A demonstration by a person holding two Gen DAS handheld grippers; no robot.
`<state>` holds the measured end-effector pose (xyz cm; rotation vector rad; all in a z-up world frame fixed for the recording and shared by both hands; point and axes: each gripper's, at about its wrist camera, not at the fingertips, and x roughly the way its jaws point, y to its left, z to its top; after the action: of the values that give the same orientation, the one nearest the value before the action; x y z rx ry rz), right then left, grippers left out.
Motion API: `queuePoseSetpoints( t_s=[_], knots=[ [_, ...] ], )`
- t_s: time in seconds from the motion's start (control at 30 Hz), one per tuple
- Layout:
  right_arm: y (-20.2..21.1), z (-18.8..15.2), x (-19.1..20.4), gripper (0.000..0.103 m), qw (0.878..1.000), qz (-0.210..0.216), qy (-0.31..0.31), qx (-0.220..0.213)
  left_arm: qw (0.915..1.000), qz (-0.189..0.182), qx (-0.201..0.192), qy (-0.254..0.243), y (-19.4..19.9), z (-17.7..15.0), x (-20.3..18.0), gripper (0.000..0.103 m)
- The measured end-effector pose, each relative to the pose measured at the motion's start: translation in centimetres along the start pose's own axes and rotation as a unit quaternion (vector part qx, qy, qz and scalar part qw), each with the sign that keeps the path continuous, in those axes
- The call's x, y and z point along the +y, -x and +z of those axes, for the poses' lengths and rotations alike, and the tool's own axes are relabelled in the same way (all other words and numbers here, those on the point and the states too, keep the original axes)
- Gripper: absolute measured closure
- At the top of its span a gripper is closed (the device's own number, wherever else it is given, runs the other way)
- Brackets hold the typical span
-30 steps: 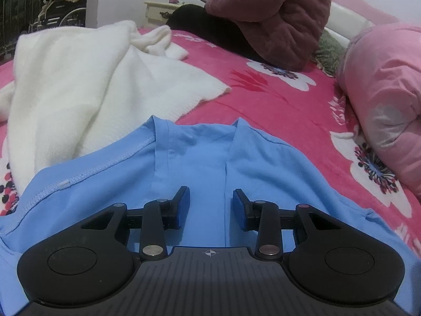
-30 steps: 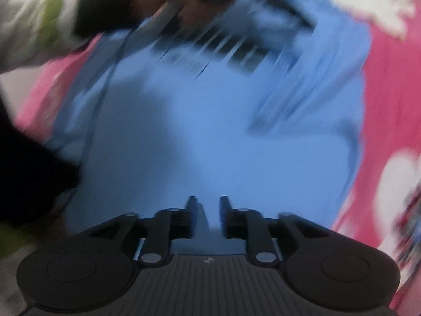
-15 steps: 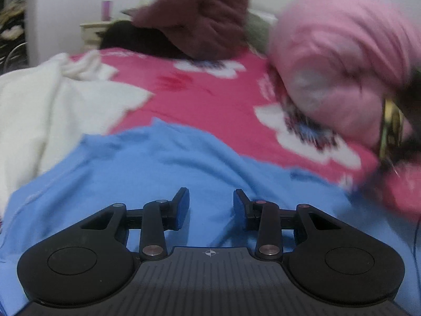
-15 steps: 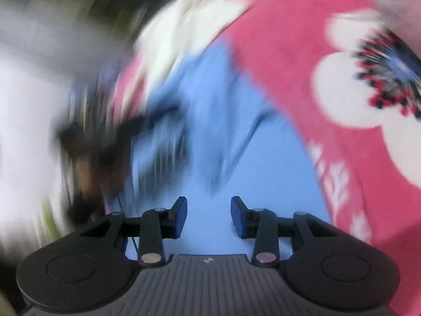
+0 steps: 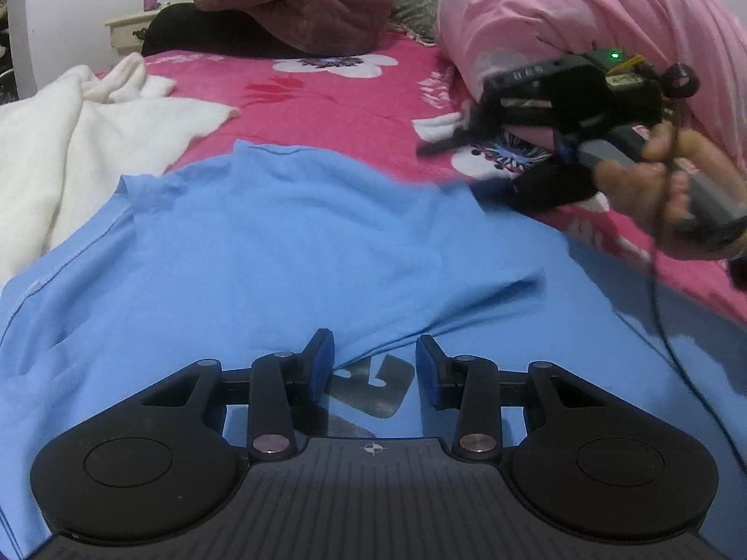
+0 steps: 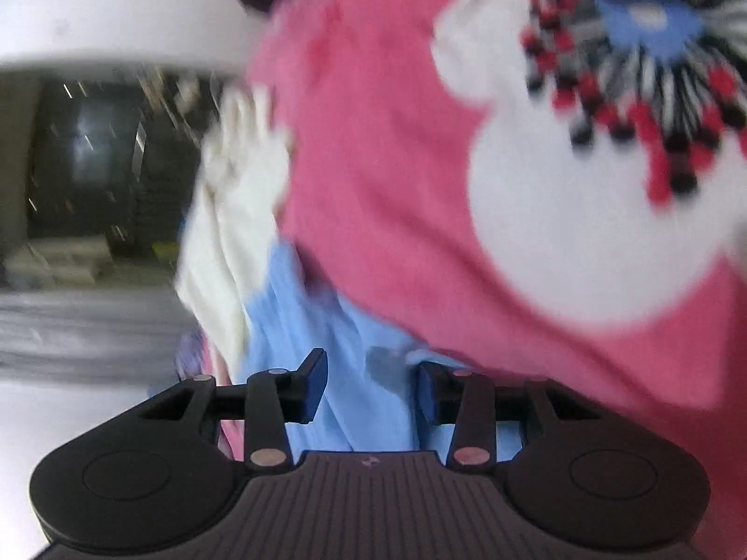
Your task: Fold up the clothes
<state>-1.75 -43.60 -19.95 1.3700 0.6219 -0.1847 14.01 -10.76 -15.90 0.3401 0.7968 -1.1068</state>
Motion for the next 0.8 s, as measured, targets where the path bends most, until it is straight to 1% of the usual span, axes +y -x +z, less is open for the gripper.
queuePoseSetpoints(
  t_s=[0.07, 0.1, 0.13, 0.17, 0.23, 0.3, 0.33, 0.4, 0.47, 0.5, 0.53, 0.57, 0.6, 0.67, 0.73, 0.8],
  knots=[
    [0.1, 0.0, -0.7, 0.060, 0.999, 0.033, -0.017, -0.039, 1.0000, 0.000, -0.001, 0.000, -0.1, 0.0, -0.1, 0.064],
    [0.0, -0.3, -1.2, 0.060, 0.998, 0.042, -0.028, -0.048, 1.0000, 0.000, -0.001, -0.003, -0.1, 0.0, -0.1, 0.064],
    [-0.1, -0.6, -1.6, 0.060, 0.997, 0.045, -0.033, -0.053, 1.0000, 0.000, 0.000, -0.006, -0.1, -0.1, -0.1, 0.064],
    [-0.2, -0.9, -2.1, 0.064, 0.997, 0.047, -0.036, -0.057, 1.0000, -0.001, 0.001, -0.009, -0.1, -0.1, -0.1, 0.064],
    [-0.2, -1.3, -2.9, 0.065, 0.995, 0.061, -0.051, -0.061, 0.9999, -0.003, 0.008, -0.012, 0.1, 0.2, 0.0, 0.064],
    [-0.2, -1.3, -3.1, 0.064, 0.995, 0.068, -0.058, -0.052, 0.9999, -0.008, 0.013, -0.002, 0.6, 0.8, 0.6, 0.064],
    [-0.1, -1.2, -3.1, 0.062, 0.995, 0.067, -0.056, -0.042, 0.9999, -0.010, 0.013, 0.005, 0.8, 1.1, 1.0, 0.064],
    [0.0, -1.1, -2.9, 0.058, 0.996, 0.069, -0.048, -0.016, 0.9995, -0.008, 0.000, 0.031, 1.4, 1.8, 2.3, 0.064],
    [-0.1, -0.7, -2.8, 0.055, 0.996, 0.078, -0.045, 0.023, 0.9979, -0.005, -0.017, 0.062, 1.6, 2.8, 3.7, 0.064],
    [0.4, -0.5, -3.0, 0.055, 0.996, 0.080, -0.045, 0.018, 0.9966, -0.002, -0.027, 0.078, 1.6, 3.3, 4.3, 0.064],
    [1.2, -0.5, -3.1, 0.056, 0.996, 0.079, -0.046, 0.000, 0.9957, 0.005, -0.036, 0.085, 1.4, 3.9, 4.8, 0.064],
    [2.1, -0.5, -3.3, 0.058, 0.996, 0.077, -0.046, -0.018, 0.9949, 0.019, -0.048, 0.087, 1.0, 4.5, 5.1, 0.064],
    [3.1, -0.5, -3.8, 0.058, 0.994, 0.085, -0.056, -0.043, 0.9939, 0.035, -0.057, 0.087, 0.2, 5.3, 5.4, 0.064],
    [4.0, -0.6, -5.3, 0.058, 0.986, 0.110, -0.099, -0.072, 0.9930, 0.059, -0.058, 0.084, -1.8, 6.9, 5.7, 0.064],
    [3.8, -0.9, -6.3, 0.063, 0.984, 0.115, -0.115, -0.069, 0.9915, 0.084, -0.059, 0.080, -3.9, 8.4, 6.0, 0.064],
    [3.8, -1.2, -6.4, 0.063, 0.985, 0.117, -0.112, -0.066, 0.9906, 0.104, -0.052, 0.072, -6.1, 9.8, 6.0, 0.064]
  ],
)
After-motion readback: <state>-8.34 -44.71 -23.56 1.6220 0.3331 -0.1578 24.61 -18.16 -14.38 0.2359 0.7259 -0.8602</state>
